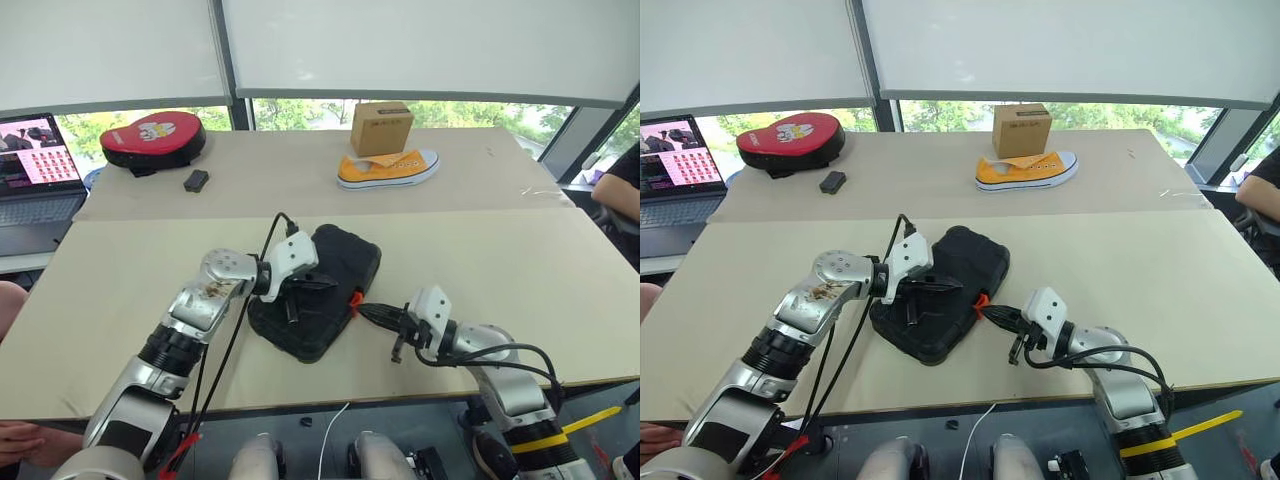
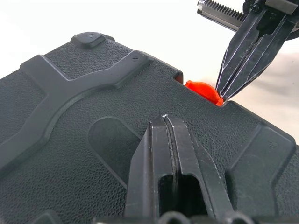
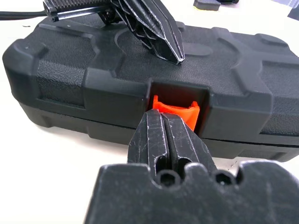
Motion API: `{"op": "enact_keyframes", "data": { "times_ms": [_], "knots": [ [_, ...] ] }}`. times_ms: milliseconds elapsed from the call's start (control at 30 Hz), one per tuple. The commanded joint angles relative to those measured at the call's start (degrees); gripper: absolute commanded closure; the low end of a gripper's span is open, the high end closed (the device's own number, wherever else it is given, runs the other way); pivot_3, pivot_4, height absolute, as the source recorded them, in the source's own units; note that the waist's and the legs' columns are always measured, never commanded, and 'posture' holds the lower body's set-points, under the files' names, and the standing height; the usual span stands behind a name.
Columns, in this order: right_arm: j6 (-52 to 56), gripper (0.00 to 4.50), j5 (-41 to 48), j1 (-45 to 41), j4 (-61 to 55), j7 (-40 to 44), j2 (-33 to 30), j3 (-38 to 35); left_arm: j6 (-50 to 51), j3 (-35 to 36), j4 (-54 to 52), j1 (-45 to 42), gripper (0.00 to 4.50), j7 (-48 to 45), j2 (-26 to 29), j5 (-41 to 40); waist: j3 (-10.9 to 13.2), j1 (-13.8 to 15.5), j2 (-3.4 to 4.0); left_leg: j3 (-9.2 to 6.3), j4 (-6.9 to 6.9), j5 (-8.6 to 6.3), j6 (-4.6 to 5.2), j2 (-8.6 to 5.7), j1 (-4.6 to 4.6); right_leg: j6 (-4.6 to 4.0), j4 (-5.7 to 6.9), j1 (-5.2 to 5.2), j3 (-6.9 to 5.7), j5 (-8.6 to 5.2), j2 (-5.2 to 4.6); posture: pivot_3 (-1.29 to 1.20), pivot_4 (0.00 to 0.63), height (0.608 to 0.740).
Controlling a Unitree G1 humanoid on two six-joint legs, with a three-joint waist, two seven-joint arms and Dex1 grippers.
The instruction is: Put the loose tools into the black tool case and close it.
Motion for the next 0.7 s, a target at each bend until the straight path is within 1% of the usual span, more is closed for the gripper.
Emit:
{"op": "enact_keyframes", "data": {
  "times_ms": [33,200,333,400,467,500,533,567,600,633,700],
  "knots": [
    [0.3,4.46,0.3,-1.7,-1.2,-1.3,-0.1,-1.3,1.4,-2.2,4.6,5.2,4.5,-0.2,1.5,2.5,0.0,-0.1,0.0,0.0,-0.03,0.0,0.0,0.02,0.03,-0.04,0.0,0.0,0.0,-0.02,0.0,0.0,0.15,0.74],
    [0.3,4.46,3.6,3.1,-4.0,2.3,-5.3,-5.1,-7.2,6.9,1.9,9.2,4.5,-2.7,2.9,-3.6,0.0,0.0,0.11,0.02,-0.33,0.0,-0.01,0.01,0.05,-0.08,-0.01,-0.09,0.11,-0.08,-0.1,0.0,0.15,0.74],
    [0.1,4.46,4.6,6.4,-4.7,4.0,-8.1,-6.6,-11.1,12.2,-0.1,12.3,4.5,-4.2,4.8,-6.9,0.0,0.0,0.14,-0.01,-0.5,0.0,-0.01,0.04,-0.03,-0.13,-0.08,-0.17,0.06,-0.11,-0.08,0.0,0.15,0.74],
    [-0.7,4.46,5.2,8.4,-5.2,5.0,-9.6,-7.6,-11.5,16.0,-2.3,14.6,4.5,-5.3,6.3,-10.1,0.1,-0.2,0.2,0.03,-0.58,-0.01,-0.01,0.05,-0.07,-0.15,-0.13,-0.25,0.08,-0.12,-0.07,0.0,0.15,0.74],
    [-3.3,4.46,6.1,11.0,-4.8,6.6,-11.6,-10.3,-11.4,21.3,-6.1,19.3,4.5,-6.7,9.7,-13.6,0.1,-0.4,0.22,0.03,-0.7,-0.01,-0.02,0.05,-0.14,-0.16,-0.18,-0.36,0.09,-0.13,-0.08,0.0,0.15,0.74],
    [-3.1,4.49,7.3,12.1,-4.8,7.0,-12.4,-12.3,-11.5,24.7,-7.7,22.3,4.24,-6.8,11.4,-14.9,0.2,-0.5,0.27,0.05,-0.77,-0.01,-0.02,0.04,-0.17,-0.16,-0.21,-0.44,0.08,-0.14,-0.08,0.0,0.15,0.74],
    [-4.1,4.21,8.1,13.0,-4.7,7.6,-13.0,-13.9,-11.5,27.4,-9.0,25.4,3.96,-6.8,13.1,-15.7,0.3,-0.6,0.25,0.1,-0.86,-0.01,-0.03,0.02,-0.23,-0.15,-0.23,-0.56,0.12,-0.15,-0.12,0.0,0.15,0.74],
    [-5.0,3.9,8.6,13.8,-4.5,8.3,-13.7,-15.1,-12.3,30.1,-10.0,28.8,3.79,-6.7,14.5,-15.8,0.3,-0.5,0.18,0.11,-0.9,0.0,-0.04,0.01,-0.38,-0.13,-0.23,-0.73,0.12,-0.16,-0.14,0.0,0.15,0.74],
    [-5.9,3.69,8.8,14.3,-4.3,8.9,-14.3,-16.1,-12.6,32.4,-10.9,32.0,3.4,-6.5,15.7,-16.1,0.4,-0.6,0.19,0.1,-0.91,0.02,-0.08,0.03,-0.49,-0.13,-0.23,-0.86,0.1,-0.16,-0.14,0.0,0.15,0.74],
    [-7.1,3.35,8.8,14.8,-4.1,9.4,-14.7,-16.8,-13.6,34.5,-11.6,35.0,3.08,-5.6,16.3,-15.6,0.5,-0.5,0.2,0.12,-0.95,0.02,-0.08,0.03,-0.48,-0.13,-0.25,-0.87,0.11,-0.16,-0.16,0.0,0.15,0.74],
    [-9.0,2.66,9.1,15.3,-3.6,10.8,-15.6,-18.2,-12.7,38.9,-13.6,42.7,2.35,-2.6,16.9,-14.5,0.6,-0.2,0.18,0.14,-0.97,0.02,-0.09,0.02,-0.48,-0.12,-0.28,-0.87,0.1,-0.17,-0.19,0.0,0.15,0.74]
  ]
}}
